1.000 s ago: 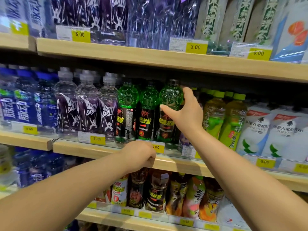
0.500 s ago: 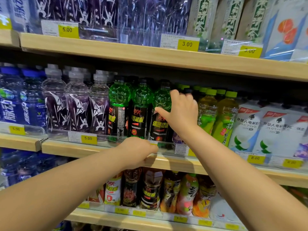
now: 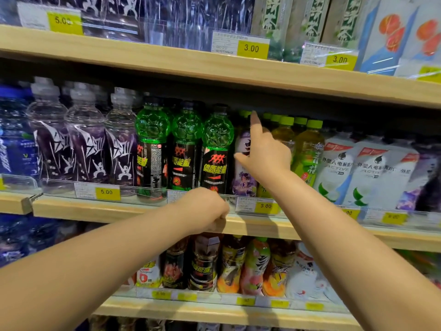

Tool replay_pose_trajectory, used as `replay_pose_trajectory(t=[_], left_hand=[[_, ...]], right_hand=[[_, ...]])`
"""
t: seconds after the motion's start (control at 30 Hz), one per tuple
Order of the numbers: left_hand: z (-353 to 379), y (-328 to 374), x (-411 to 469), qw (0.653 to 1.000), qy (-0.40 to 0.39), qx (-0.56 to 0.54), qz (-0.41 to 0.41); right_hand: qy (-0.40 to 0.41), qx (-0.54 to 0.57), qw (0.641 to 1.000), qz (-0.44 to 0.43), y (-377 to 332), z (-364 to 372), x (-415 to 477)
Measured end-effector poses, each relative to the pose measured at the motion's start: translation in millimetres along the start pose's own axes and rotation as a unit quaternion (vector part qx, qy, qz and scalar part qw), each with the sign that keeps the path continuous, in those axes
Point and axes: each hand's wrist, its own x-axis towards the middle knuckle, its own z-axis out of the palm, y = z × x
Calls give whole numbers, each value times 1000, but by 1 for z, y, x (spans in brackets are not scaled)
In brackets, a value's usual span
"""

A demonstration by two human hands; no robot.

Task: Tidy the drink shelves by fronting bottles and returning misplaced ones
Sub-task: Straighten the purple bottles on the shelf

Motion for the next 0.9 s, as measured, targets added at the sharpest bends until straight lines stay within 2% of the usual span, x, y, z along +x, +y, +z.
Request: replay_pose_trajectory(t=[0.1,0.27,0.43,0.57,0.7,0.9], left_hand=[[3,0,-2,1000,8,17,-4],[6,0,-2,1000,21,14,-6],[5,0,-5,1000,28,8,4],[-6,5,-4,1000,27,0,13],[-22,23,10,996,56,-49,43],[-43,78,42,990,79,-62,97]], right_hand=[[39,27,999,5,0,3,-9],[183,121,974,-53,10,18,-34],[139,244,957,-77,15,22,-48],[169,271,943,-96,23,8,-57],[222,298,926,-65,42,-25,-55],[211,283,933,-63,100,-56,-69]])
